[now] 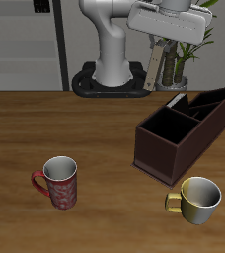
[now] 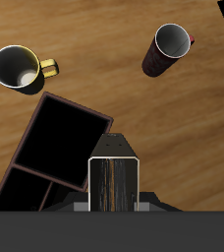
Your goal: Place the black book into the left desk caddy's front compartment and place the yellow book into the left desk caddy's right compartment and place the red mug into the left desk caddy's left compartment
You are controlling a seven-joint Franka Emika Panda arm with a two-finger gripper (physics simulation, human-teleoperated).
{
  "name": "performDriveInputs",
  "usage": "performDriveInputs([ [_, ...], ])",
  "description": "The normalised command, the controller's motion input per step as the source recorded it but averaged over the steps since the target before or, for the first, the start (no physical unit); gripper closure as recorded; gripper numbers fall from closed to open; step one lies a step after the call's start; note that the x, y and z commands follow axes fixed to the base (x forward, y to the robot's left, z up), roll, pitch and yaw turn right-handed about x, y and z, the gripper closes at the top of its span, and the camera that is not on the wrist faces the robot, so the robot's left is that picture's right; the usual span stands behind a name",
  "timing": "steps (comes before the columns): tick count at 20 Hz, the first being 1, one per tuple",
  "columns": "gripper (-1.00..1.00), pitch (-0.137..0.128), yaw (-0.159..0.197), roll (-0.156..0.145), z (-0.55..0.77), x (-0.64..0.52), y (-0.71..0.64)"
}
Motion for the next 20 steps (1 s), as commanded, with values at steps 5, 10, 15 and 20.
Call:
performDriveInputs([
  [5,1.00,0.017,-0.018,0.007,-0.01,0.33,0.25],
  [10,1.00,0.047,-0.026,0.009,-0.17,0.29,0.18],
  [15,1.00,0.017,-0.010,0.017,-0.13,0.16,0.18],
  [20,1.00,0.022,0.006,0.037,-0.17,0.18,0.29],
])
